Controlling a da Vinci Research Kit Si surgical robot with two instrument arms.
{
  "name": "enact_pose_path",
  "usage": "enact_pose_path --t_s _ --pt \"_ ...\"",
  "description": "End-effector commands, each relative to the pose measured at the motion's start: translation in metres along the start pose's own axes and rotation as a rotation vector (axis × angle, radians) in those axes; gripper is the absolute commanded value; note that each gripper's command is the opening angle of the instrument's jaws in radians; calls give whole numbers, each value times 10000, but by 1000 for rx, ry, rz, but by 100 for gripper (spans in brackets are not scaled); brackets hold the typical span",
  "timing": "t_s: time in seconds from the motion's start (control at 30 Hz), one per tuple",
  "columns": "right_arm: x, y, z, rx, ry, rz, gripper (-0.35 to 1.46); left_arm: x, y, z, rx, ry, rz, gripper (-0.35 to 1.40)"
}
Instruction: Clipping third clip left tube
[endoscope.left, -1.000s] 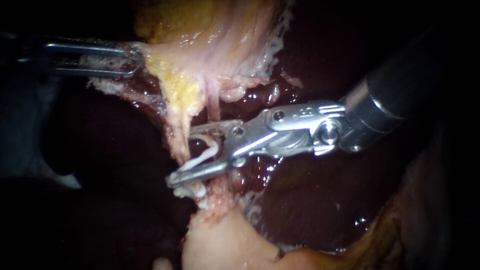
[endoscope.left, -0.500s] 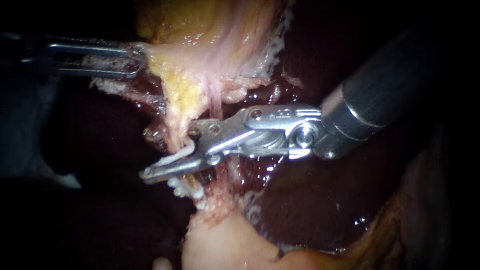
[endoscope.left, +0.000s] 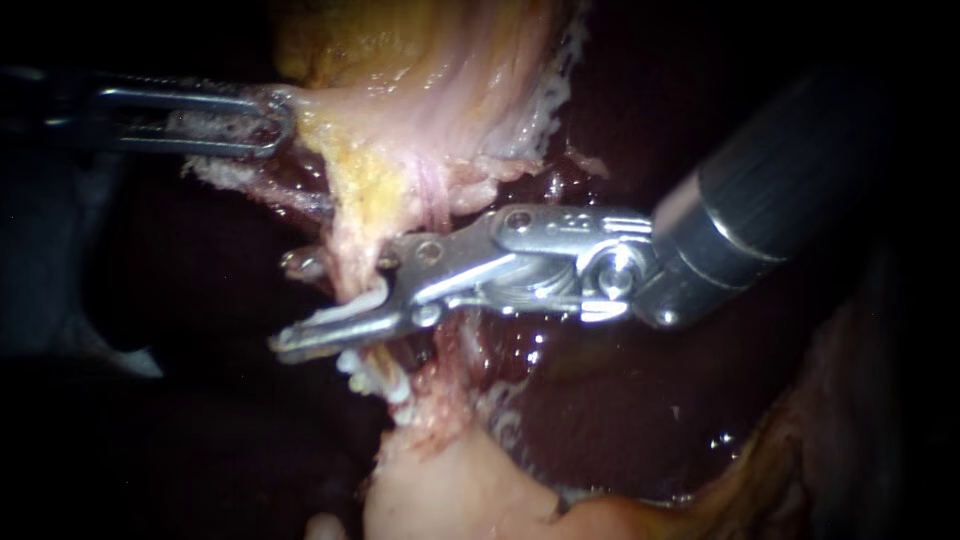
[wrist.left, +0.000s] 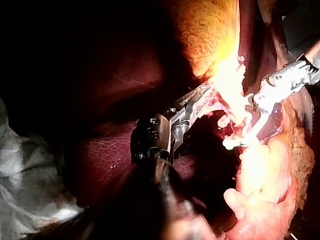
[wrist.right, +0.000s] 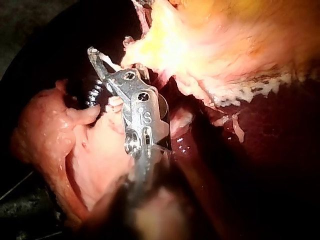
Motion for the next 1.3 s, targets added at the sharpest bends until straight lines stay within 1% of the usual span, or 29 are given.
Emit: enact_pose_path --t_s 0.03,0.13,0.2,0.33,0.53,0.57,0.63,0.67,0.77,0.8,0.97,1.3 --pt "5 -1 -2 1 5 2 45 0 0 0 -1 0 1 -35" --pt "12 -3 -3 2 10 5 43 0 0 1 -1 0 1 -35" --pt "14 -4 -2 2 13 6 43 0 0 1 -1 0 1 -35" --pt "14 -3 -2 -1 14 6 40 0 0 1 -1 0 1 -35" --pt "14 -2 -3 -2 14 42 28 0 0 1 -1 0 1 -35" --pt "14 -2 -3 -2 15 48 24 0 -1 1 -1 0 1 -35" --pt "14 -2 -4 -1 15 48 7 0 -1 1 -1 0 1 -35" --pt "14 -2 -5 -1 15 66 -5 0 -1 1 -1 0 1 -35" --pt "14 -3 -8 1 15 131 -33 0 -1 1 -1 0 1 -35" --pt "14 -4 -9 1 15 131 -35 0 -1 1 -1 0 1 -35" --pt "12 -3 -12 -8 16 154 -35 0 -1 1 -1 0 1 -35" --pt "11 -2 -13 -7 16 154 -35 0 0 2 0 0 1 -35"
